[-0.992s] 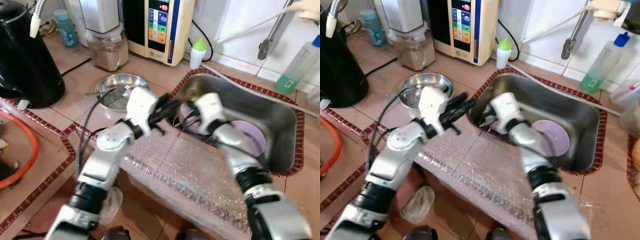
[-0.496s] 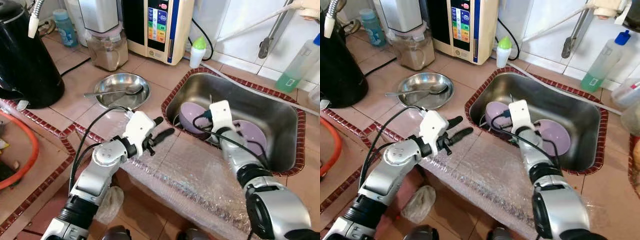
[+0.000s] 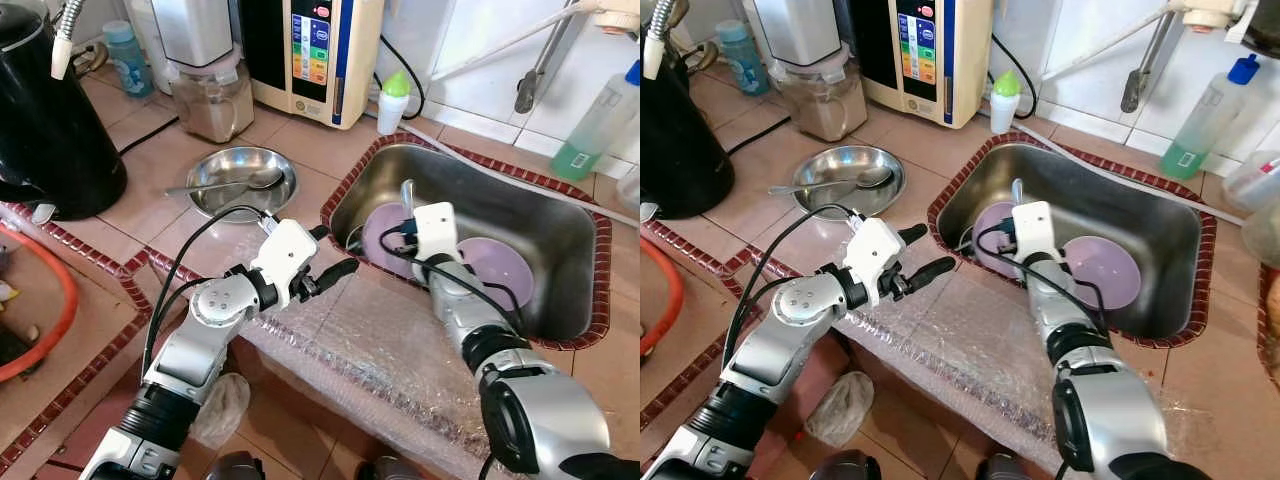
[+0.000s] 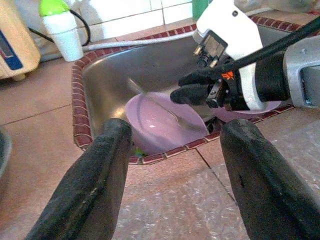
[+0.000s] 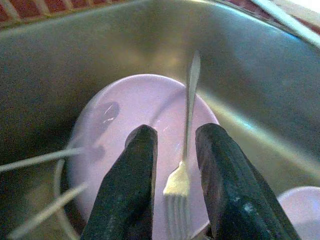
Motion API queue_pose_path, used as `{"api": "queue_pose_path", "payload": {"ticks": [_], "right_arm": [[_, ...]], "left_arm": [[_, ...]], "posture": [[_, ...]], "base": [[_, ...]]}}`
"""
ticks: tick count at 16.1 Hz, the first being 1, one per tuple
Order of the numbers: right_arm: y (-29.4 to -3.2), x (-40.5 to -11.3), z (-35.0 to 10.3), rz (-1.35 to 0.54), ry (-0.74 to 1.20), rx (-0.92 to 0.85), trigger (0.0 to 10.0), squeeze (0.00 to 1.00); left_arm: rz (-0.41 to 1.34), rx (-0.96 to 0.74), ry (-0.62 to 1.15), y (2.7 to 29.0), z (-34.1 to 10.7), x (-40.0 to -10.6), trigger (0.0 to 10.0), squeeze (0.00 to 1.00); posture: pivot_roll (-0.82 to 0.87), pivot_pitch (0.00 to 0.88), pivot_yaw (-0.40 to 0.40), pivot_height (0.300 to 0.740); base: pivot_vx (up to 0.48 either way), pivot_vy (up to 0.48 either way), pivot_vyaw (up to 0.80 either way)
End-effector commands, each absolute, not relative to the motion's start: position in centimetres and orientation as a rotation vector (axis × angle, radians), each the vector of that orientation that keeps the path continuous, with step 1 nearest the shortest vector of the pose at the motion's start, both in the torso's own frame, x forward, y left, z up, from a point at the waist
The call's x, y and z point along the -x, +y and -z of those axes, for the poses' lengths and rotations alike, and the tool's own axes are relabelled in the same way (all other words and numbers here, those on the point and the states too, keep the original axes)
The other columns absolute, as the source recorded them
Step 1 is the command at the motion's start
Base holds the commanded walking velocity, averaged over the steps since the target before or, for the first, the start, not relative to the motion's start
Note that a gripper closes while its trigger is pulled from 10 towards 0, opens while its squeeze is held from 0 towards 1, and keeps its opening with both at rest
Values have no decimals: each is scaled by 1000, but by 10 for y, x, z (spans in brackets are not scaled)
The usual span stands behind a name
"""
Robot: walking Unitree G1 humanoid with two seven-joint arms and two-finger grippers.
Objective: Kitchen organization
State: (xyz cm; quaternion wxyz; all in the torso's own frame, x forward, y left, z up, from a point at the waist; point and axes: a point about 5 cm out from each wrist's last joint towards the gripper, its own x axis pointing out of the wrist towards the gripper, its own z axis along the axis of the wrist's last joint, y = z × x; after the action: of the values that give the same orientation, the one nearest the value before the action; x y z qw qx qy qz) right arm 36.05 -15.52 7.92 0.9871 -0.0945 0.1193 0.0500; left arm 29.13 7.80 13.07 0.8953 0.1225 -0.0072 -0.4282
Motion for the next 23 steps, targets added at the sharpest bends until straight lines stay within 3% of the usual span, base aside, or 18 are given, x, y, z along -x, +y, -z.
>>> {"api": "queue_pose_path", "payload": {"ticks": [1, 6, 10, 12, 14, 16, 21, 22, 23], "right_arm": [[-155, -359, -78, -98, 235, 164, 10000, 1000], [-157, -365, -91, -85, 170, 125, 10000, 1000], [-150, -363, -108, -162, 31, 103, 10000, 1000], [-145, -352, -108, -232, -29, 143, 10000, 1000], [-138, -339, -108, -298, -67, 124, 10000, 1000], [-133, -326, -105, -330, -74, 115, 10000, 1000], [-121, -285, -100, -433, -46, 86, 10000, 1000], [-120, -275, -104, -480, -40, 83, 10000, 243], [-121, -269, -105, -490, -30, 84, 10000, 0]], "left_arm": [[880, -263, -20, 79, -130, -292, 10000, 1000], [805, -271, -63, 83, -134, -295, 10000, 1000], [413, -139, -193, 117, -154, -306, 10000, 1000], [165, -44, -246, 144, -162, -310, 10000, 1000], [54, 7, -244, 160, -163, -313, 10000, 1000], [-3, 14, -240, 169, -164, -315, 10000, 1000], [-188, 224, -175, 198, -161, -331, 10000, 1000], [-203, 259, -173, 201, -163, -336, 10000, 1000], [-225, 297, -163, 204, -163, -339, 10000, 1000]], "posture": [[85, 54, 14, 740], [83, 31, 1, 740], [77, 42, -24, 740], [75, 56, -26, 740], [69, 68, -25, 740], [63, 79, -25, 740], [-1, 130, -25, 740], [-18, 141, -29, 740], [-31, 149, -34, 740]], "base": [[0, 0, 0], [0, 0, 0], [0, 0, 0], [0, 0, 0], [0, 0, 0], [0, 0, 0], [0, 0, 0], [0, 0, 0], [0, 0, 0]]}}
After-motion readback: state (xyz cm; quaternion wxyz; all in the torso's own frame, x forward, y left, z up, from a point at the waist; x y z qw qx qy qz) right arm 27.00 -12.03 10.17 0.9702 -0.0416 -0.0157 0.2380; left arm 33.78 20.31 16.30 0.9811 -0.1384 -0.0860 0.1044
